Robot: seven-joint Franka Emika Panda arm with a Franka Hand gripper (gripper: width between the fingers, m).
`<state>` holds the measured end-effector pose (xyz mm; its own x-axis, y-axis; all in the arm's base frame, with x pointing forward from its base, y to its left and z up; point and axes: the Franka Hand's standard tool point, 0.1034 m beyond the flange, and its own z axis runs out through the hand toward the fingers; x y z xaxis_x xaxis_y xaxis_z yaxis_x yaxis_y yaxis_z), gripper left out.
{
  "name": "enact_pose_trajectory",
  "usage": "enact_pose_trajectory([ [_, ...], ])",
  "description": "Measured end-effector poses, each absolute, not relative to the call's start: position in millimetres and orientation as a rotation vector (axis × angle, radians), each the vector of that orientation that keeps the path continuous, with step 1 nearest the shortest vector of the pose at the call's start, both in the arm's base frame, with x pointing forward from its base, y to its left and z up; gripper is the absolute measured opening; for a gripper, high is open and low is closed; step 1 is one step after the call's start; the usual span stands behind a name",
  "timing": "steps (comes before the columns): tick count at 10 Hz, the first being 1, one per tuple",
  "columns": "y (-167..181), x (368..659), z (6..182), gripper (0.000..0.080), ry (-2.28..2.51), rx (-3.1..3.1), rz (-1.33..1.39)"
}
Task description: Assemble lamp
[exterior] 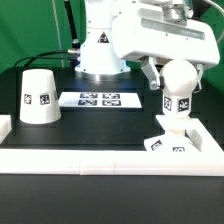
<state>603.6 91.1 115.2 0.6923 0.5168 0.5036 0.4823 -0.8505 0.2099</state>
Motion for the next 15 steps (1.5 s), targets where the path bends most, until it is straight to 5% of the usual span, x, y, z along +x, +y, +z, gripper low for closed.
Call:
enact_pose_trajectory([
  [11, 88.0, 607.6, 158.9, 0.0698, 0.817, 2.875, 0.811],
  [15, 101.7, 601.2, 153.3, 0.0698, 0.796, 2.982, 0.612],
])
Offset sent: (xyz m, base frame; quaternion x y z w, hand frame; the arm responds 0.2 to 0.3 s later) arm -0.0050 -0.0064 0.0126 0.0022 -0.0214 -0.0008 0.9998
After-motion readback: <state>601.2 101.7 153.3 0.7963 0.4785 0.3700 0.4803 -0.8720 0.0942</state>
